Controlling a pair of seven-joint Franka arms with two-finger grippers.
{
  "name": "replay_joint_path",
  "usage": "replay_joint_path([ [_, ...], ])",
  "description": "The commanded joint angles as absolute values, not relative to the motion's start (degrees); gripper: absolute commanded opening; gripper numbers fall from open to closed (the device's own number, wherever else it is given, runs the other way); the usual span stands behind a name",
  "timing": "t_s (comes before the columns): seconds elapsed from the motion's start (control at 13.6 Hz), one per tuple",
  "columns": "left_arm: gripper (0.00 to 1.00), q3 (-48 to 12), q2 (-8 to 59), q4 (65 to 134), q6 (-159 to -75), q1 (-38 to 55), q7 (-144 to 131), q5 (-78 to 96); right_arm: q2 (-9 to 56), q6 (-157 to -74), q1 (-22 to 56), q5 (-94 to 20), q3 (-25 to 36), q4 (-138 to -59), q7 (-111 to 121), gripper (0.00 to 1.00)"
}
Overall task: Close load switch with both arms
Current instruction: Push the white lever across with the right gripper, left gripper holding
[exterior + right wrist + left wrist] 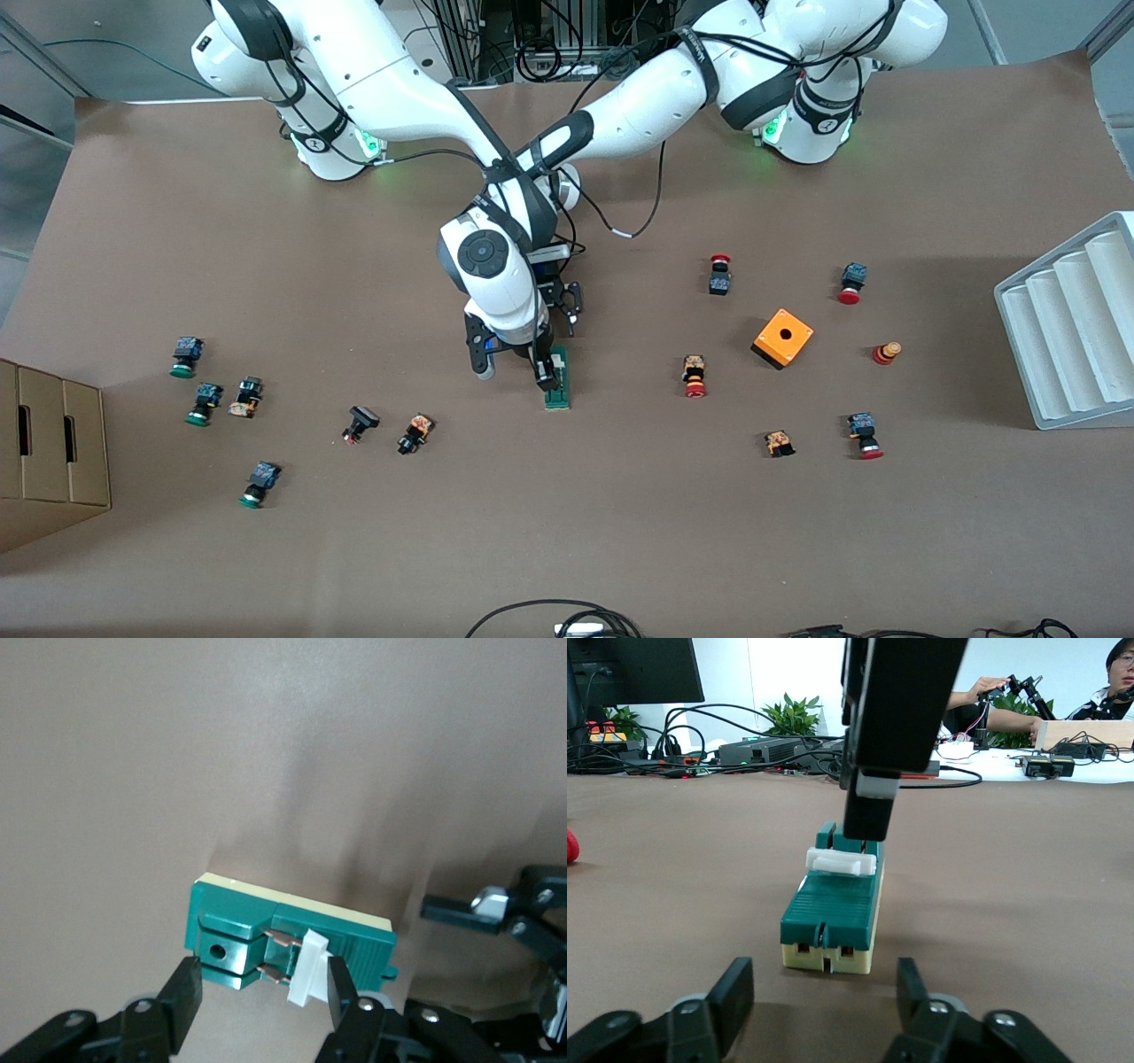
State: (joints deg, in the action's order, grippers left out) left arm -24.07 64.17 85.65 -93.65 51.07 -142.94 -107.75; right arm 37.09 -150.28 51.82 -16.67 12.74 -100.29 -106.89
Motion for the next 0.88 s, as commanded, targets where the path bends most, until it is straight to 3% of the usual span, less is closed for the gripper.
replay_joint_path([
  [0.0,0.68,-25.0,64.0,86.2,-92.1,50.5,-143.6,-107.1,34.7,-152.6,53.1,-18.4,12.8,-104.2,-106.1,0.65],
  [0.81,0.56,-24.9,64.1,86.2,-91.5,50.4,-143.1,-107.6,35.9,-155.6,55.5,-18.7,12.7,-105.6,-107.1,0.60],
])
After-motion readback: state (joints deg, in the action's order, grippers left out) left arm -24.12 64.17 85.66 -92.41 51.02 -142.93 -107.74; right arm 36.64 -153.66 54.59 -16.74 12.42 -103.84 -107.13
